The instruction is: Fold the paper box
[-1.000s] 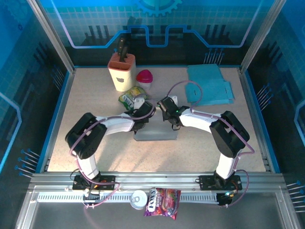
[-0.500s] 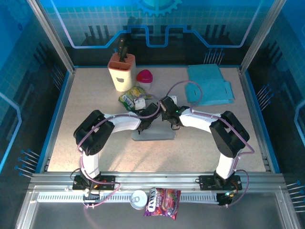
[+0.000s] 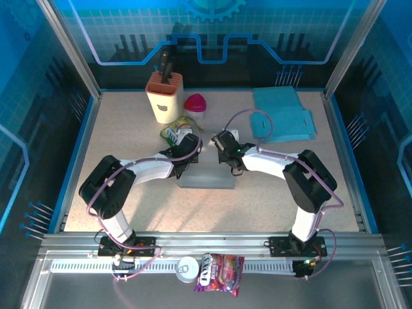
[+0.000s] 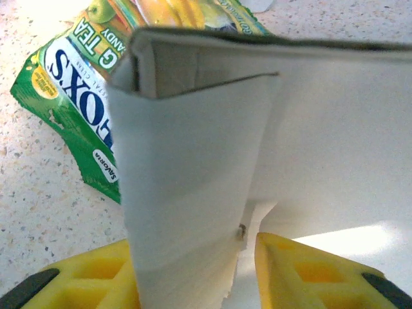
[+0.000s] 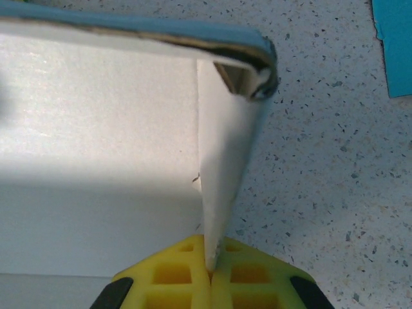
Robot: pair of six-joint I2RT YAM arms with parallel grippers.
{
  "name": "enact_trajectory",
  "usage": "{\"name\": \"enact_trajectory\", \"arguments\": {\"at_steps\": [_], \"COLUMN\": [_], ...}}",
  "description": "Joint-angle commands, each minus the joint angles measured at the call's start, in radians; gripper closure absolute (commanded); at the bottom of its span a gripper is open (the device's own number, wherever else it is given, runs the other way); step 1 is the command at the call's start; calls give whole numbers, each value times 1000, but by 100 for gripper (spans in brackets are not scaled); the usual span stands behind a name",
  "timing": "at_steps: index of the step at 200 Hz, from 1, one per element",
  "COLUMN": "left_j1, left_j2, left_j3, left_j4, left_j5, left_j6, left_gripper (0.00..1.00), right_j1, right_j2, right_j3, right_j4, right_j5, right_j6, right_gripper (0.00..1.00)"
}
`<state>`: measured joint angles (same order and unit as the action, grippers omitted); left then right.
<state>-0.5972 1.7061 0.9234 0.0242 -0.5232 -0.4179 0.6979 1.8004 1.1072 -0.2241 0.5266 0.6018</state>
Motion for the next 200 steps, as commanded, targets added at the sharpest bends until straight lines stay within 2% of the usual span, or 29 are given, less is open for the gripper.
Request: {"name": "enact_trajectory", "arguments": {"at_steps": [1, 26, 41, 67, 88, 115, 144, 166, 200], "left_j1": [21, 50, 63, 86, 112, 182, 282, 295, 310], "left_j2": [-54, -89, -117, -192, -246, -302, -296, -267, -231], "left_j3": [-24, -48, -70, -143, -196, -270, -346, -344, -327], "left_j4": [19, 18, 40, 134, 185, 200, 298, 316, 318], "left_j5": [95, 137, 201, 391, 549, 584, 703, 761, 738], "left_j6": [41, 56, 86, 153, 199, 182, 170, 212, 217], "left_gripper": [58, 56, 52, 43, 40, 41, 51, 54, 51], "right_j1": [21, 15, 11, -1, -11, -24, -28, -28, -28], "right_j2": [40, 39, 40, 44, 44, 43, 41, 45, 49], "right_j3": [-4, -2, -2, 2, 2, 2, 0, 5, 4], "right_j4": [-67, -70, -74, -86, -87, -83, -75, -80, -76], "right_j5": [-41, -44, -45, -53, -60, -78, -88, -91, -94], "right_j6": [4, 4, 4, 9, 4, -15, -31, -30, -31], "right_gripper": [100, 100, 100, 100, 100, 100, 100, 100, 100]}}
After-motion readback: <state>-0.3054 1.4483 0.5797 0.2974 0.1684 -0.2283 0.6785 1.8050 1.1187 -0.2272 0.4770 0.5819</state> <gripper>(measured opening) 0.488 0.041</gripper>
